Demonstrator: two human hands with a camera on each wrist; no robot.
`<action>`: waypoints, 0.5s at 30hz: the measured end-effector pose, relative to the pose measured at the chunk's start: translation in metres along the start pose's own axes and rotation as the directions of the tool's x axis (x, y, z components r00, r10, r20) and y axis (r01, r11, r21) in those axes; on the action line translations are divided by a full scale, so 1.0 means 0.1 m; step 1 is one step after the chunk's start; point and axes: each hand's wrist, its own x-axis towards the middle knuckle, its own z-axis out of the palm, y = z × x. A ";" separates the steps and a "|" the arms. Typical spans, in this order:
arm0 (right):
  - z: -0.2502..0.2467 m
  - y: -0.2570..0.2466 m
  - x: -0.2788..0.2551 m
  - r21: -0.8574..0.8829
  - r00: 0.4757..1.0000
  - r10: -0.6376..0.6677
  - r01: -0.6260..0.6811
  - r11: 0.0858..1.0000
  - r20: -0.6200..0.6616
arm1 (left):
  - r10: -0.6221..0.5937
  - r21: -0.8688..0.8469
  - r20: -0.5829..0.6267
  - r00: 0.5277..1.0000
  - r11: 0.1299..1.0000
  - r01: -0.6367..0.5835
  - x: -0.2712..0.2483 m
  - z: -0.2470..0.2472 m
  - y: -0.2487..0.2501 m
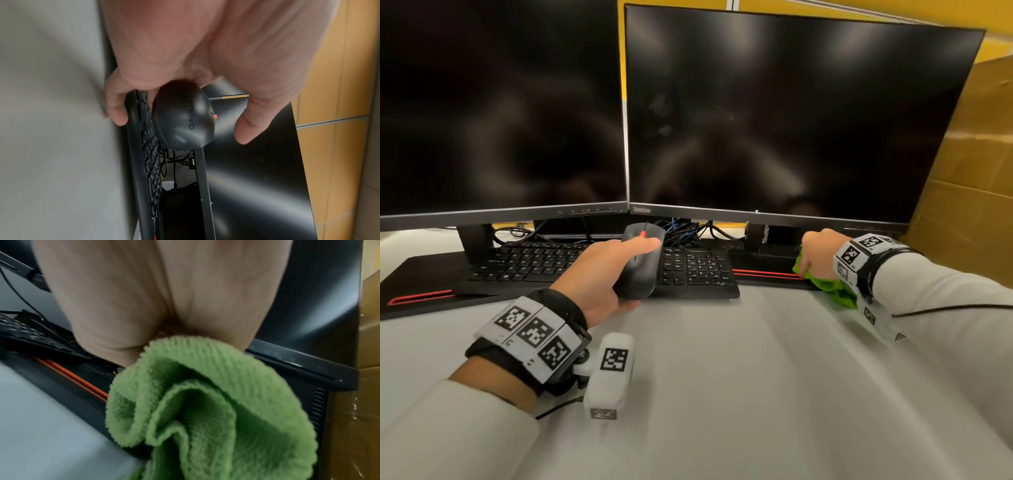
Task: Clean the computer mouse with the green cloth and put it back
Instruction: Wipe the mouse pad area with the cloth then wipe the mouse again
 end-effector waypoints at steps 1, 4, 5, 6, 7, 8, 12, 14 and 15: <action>-0.03 0.01 0.00 -0.002 1.000 -0.016 0.016 1.000 0.003 | 0.001 0.005 0.002 1.000 1.000 -0.001 0.00 0.00 0.00; -0.10 0.02 -0.02 0.070 0.990 -0.139 0.140 0.988 -0.023 | 0.017 -0.003 0.019 1.000 1.000 -0.017 0.01 0.00 0.00; -0.14 0.01 -0.06 0.118 0.982 -0.183 0.186 0.975 -0.038 | 0.026 -0.016 0.027 0.999 1.000 -0.026 0.01 0.01 -0.01; -0.19 -0.01 -0.10 0.169 0.976 -0.210 0.217 0.961 -0.058 | 0.031 -0.031 0.034 0.999 0.999 -0.030 0.02 0.01 -0.01; -0.25 -0.04 -0.13 0.227 0.969 -0.230 0.244 0.943 -0.086 | 0.036 -0.049 0.041 0.999 0.998 -0.034 0.03 0.01 -0.01; -0.30 -0.06 -0.15 0.294 0.960 -0.254 0.279 0.914 -0.119 | 0.038 -0.071 0.052 0.998 0.997 -0.034 0.03 0.01 -0.02; -0.47 -0.22 -0.25 0.594 0.905 -0.355 0.423 0.684 -0.235 | 0.056 -0.209 0.165 0.985 0.978 -0.021 0.00 0.01 0.01; -0.51 -0.37 -0.27 0.706 0.901 -0.349 0.423 0.568 -0.259 | 0.090 -0.315 0.208 0.974 0.949 -0.020 -0.04 0.02 0.05; -0.52 -0.46 -0.30 0.763 0.901 -0.338 0.417 0.495 -0.273 | 0.107 -0.364 0.206 0.973 0.931 -0.025 -0.05 0.03 0.06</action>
